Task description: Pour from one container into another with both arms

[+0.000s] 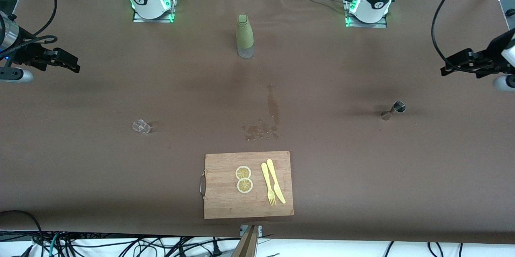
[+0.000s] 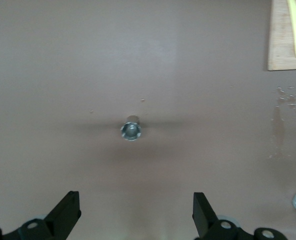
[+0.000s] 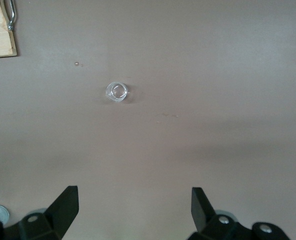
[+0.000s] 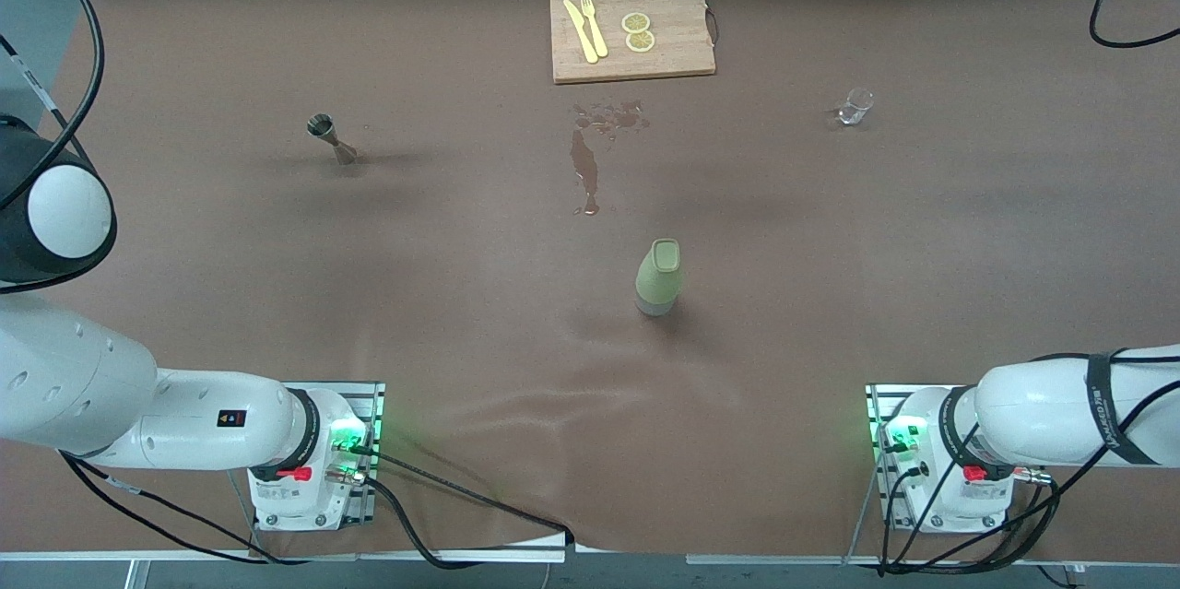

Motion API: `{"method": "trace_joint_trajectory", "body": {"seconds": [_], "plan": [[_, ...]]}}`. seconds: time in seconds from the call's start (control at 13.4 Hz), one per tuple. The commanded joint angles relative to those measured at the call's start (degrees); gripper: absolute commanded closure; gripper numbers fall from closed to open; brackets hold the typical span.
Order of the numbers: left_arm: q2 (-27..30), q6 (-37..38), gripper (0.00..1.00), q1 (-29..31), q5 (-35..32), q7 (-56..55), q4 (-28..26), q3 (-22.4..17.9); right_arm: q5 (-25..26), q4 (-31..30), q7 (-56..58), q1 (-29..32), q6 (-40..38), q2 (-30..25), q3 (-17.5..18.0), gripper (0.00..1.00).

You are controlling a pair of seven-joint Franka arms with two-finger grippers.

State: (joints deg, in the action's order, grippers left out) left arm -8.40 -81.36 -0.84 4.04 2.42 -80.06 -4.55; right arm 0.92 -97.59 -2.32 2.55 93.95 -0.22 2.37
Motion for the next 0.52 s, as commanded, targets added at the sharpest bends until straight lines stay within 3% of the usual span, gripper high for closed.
{"method": "trace_joint_trajectory", "body": {"seconds": [0.0,0.22,0.45], "plan": [[-1.26,0.76,0.00,1.97,0.09,5.03,-0.80,-0.81,-0.65,0.38,0.03,0.00,-0.70,0.74,-0.08,0.00],[-3.72,2.26,0.00,5.13,-0.08,13.81,-2.02,-2.73,-0.65,0.38,8.00,0.44,-0.44,2.07,-0.52,0.00],[-6.88,2.35,0.00,8.82,1.06,29.96,-4.40,-4.58,-1.18,1.17,19.34,0.88,0.09,4.78,-1.49,0.00]]}}
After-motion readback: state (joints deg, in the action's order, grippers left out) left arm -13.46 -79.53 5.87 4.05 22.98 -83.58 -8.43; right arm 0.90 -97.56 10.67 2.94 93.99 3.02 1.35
